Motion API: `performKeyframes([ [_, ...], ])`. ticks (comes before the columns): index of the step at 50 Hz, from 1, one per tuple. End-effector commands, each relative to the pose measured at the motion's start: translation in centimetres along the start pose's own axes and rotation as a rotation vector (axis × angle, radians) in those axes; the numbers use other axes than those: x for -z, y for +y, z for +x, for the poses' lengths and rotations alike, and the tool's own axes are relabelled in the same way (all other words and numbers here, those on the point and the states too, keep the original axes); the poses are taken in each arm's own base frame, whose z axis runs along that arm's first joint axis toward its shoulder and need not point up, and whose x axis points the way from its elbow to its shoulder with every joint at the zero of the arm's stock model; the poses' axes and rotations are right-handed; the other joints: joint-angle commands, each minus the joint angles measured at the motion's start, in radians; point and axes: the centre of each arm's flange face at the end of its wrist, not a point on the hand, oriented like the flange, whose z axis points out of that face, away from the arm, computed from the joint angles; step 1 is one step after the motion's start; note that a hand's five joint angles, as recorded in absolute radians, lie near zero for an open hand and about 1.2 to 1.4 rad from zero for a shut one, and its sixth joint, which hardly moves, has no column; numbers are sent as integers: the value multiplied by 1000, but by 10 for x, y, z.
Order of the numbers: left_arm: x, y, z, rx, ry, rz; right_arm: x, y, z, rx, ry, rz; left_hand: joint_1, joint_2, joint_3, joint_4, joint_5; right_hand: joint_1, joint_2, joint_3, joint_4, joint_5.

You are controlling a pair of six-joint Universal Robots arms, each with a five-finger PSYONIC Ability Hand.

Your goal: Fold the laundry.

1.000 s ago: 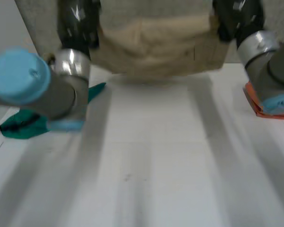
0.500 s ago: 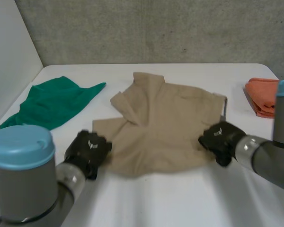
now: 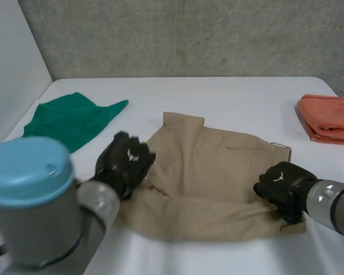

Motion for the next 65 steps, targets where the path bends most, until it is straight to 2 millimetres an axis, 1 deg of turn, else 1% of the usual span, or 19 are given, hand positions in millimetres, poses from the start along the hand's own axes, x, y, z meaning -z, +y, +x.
performKeyframes([
  [1,-48,13,1,13,-33,-16,-10,8,-4,-22,-5,-37,-706,-800,-796,-804,-756,443,222,211,207,228],
  [2,-49,12,1,7,-37,-10,-11,10,-5,-25,-11,-40,-930,-1024,-1021,-1028,-980,443,222,211,207,228],
  [4,-52,10,-1,13,-47,2,-10,13,-11,-29,-30,-49,-909,-1003,-1000,-1007,-959,443,222,211,207,228],
  [9,-72,6,-15,31,-107,44,-8,17,-16,-27,-22,-43,-879,-974,-970,-978,-930,443,222,211,207,228],
  [12,-84,11,-19,32,-118,52,-6,17,-17,-23,-5,-28,-847,-942,-938,-945,-897,443,222,211,207,228],
  [13,-95,16,-25,40,-121,59,-4,18,-18,-23,-4,-26,-801,-895,-891,-899,-851,443,222,211,207,228],
  [15,-103,20,-27,43,-106,70,-1,20,-22,-24,-7,-30,-765,-859,-856,-863,-815,443,222,211,207,228],
  [17,-111,25,-28,47,-64,93,1,21,-24,-25,-7,-30,-721,-815,-812,-819,-771,443,222,211,207,228],
  [20,-119,32,-19,52,8,119,3,22,-24,-28,3,-26,-689,-783,-779,-787,-739,443,222,211,207,228],
  [29,-134,50,-10,117,73,100,2,26,-27,-26,20,-16,-574,-668,-665,-672,-624,443,222,211,207,228],
  [34,-136,57,-4,132,114,78,1,28,-28,-26,23,-14,-501,-595,-592,-599,-551,443,222,211,207,228],
  [42,-140,65,1,126,116,58,0,29,-30,-24,26,-9,262,167,171,164,212,443,222,211,207,228],
  [43,-140,68,-1,125,91,35,0,28,-30,-22,27,-7,291,197,201,193,241,443,222,211,207,228],
  [48,-135,73,-8,111,-12,-58,0,27,-28,-23,36,-1,292,197,201,194,242,443,222,211,207,228],
  [50,-127,72,-6,95,-59,-113,-1,26,-26,-20,41,4,292,197,201,194,242,443,222,211,207,228],
  [56,-102,55,5,53,-74,-129,-1,25,-26,-16,45,10,292,197,201,194,242,443,222,211,207,228],
  [59,-94,55,11,13,-63,-142,-2,25,-26,-16,47,12,292,197,201,194,242,443,222,211,207,228],
  [64,-90,58,12,-32,-76,-166,-2,25,-28,-14,41,12,292,197,201,194,242,443,222,211,207,228],
  [65,-91,59,13,-39,-81,-168,-2,25,-28,-13,40,12,-176,-270,-267,-274,-226,443,222,211,207,228],
])
